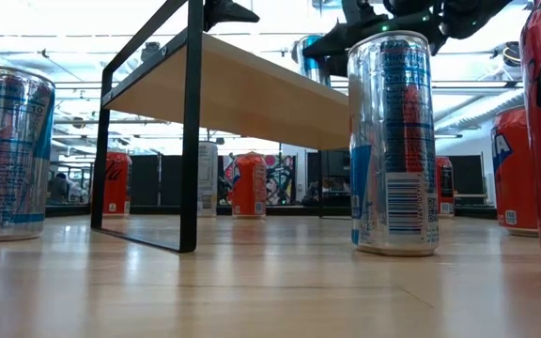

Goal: Place canned beverage on shelf
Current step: Put the top blue soda can on the shelf

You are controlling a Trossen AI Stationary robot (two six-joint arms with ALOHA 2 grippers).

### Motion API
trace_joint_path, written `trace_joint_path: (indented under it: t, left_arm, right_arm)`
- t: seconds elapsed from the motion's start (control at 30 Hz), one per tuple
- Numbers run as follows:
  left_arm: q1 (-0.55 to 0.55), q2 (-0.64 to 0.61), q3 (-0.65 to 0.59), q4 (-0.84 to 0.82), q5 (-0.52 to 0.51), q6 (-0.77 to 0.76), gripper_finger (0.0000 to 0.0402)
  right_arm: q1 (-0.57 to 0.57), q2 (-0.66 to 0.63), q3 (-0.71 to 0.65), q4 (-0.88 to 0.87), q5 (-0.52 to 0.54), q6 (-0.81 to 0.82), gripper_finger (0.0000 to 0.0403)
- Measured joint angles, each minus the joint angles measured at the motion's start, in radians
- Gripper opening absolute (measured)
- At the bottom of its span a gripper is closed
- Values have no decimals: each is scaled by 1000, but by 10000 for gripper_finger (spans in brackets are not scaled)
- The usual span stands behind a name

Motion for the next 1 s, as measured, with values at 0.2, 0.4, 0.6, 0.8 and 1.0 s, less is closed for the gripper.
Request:
trace_joint_path:
  t: [0.2,0.4,0.6,0.8,1.0]
  left_arm:
    - [1,0,0,0,-4,1,352]
    - [1,0,0,0,-8,4,352]
    - [1,0,0,0,-12,10,352]
    - [1,1,0,0,-12,31,352]
    - [1,1,0,0,-12,37,352]
  right_arm:
    - [-21,44,0,-3,-14,2,203]
    - [-26,56,0,-1,-14,-14,203]
    - [-33,56,0,-20,-14,-56,203]
    - [-46,56,-4,-43,-14,-62,203]
    - [-46,55,-28,-19,-14,-57,203]
